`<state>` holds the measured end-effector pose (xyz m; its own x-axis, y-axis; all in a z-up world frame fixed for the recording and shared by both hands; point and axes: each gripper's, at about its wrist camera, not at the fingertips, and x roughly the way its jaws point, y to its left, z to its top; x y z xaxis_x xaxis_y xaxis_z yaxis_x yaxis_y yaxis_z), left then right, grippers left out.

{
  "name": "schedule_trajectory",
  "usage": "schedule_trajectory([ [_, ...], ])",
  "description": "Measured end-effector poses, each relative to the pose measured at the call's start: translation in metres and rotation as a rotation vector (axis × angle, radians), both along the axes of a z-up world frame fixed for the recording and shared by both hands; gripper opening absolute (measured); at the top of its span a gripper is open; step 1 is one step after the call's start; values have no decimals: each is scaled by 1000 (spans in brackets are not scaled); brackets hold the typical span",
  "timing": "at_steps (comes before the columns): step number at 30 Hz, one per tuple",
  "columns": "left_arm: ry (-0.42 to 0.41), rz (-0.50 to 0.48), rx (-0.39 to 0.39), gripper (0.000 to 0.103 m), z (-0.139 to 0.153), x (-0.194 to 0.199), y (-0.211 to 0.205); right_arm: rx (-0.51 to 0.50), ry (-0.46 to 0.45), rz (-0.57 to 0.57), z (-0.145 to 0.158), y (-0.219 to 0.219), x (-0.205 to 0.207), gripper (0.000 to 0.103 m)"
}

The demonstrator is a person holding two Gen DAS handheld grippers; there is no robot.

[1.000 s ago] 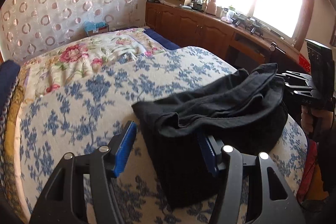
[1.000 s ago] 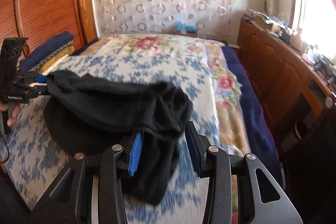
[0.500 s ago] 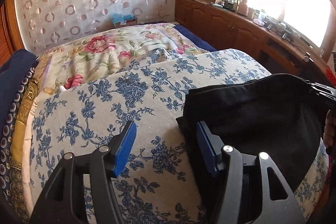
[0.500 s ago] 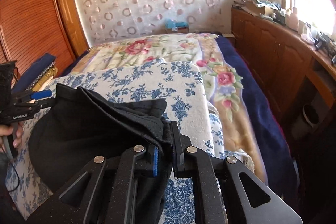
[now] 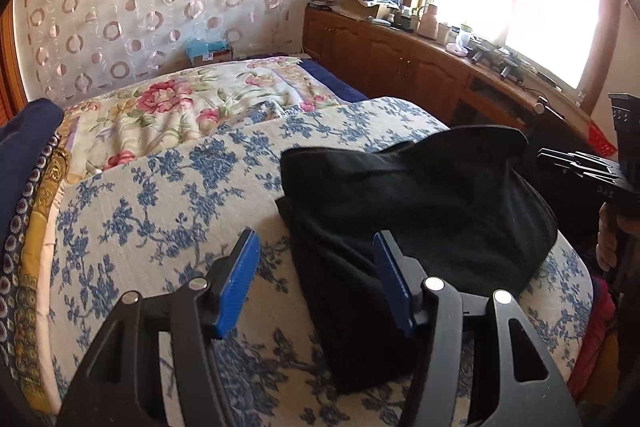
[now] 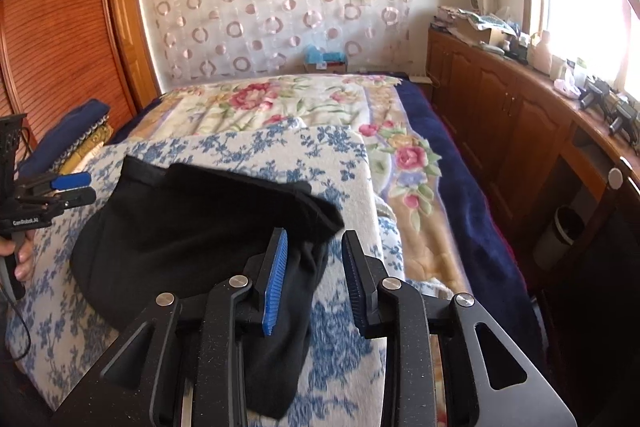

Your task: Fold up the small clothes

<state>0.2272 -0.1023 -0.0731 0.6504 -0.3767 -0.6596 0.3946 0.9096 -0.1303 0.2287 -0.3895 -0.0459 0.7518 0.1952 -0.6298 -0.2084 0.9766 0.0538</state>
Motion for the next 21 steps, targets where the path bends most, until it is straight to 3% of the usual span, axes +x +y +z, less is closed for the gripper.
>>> schedule_trajectory([
  [10, 45, -15, -1, 58, -16, -27, -6, 40, 98, 49, -27, -4, -45, 27],
  [19, 61, -26, 7, 58, -22, -25, -16, 53, 176, 84, -48, -1, -50, 27],
  [21, 61, -25, 10, 58, -22, -24, -17, 77, 164, 120, -50, -3, -56, 5],
])
